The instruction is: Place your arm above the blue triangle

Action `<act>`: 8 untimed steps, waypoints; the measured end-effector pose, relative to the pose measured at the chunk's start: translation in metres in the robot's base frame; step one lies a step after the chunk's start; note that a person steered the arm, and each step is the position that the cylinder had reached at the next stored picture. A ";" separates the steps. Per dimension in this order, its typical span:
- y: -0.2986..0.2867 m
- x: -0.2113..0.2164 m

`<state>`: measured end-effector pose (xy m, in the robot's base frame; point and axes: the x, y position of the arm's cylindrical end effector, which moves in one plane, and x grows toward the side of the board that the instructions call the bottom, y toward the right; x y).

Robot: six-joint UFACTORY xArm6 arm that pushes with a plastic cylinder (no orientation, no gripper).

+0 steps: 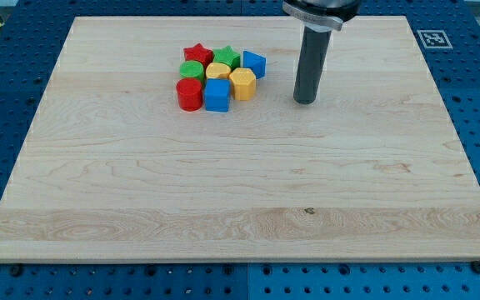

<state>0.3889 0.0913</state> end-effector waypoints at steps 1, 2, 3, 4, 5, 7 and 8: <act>0.000 -0.002; 0.000 -0.005; 0.000 -0.009; 0.000 -0.015; 0.000 -0.022; -0.009 -0.056; -0.021 -0.073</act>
<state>0.3164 0.0703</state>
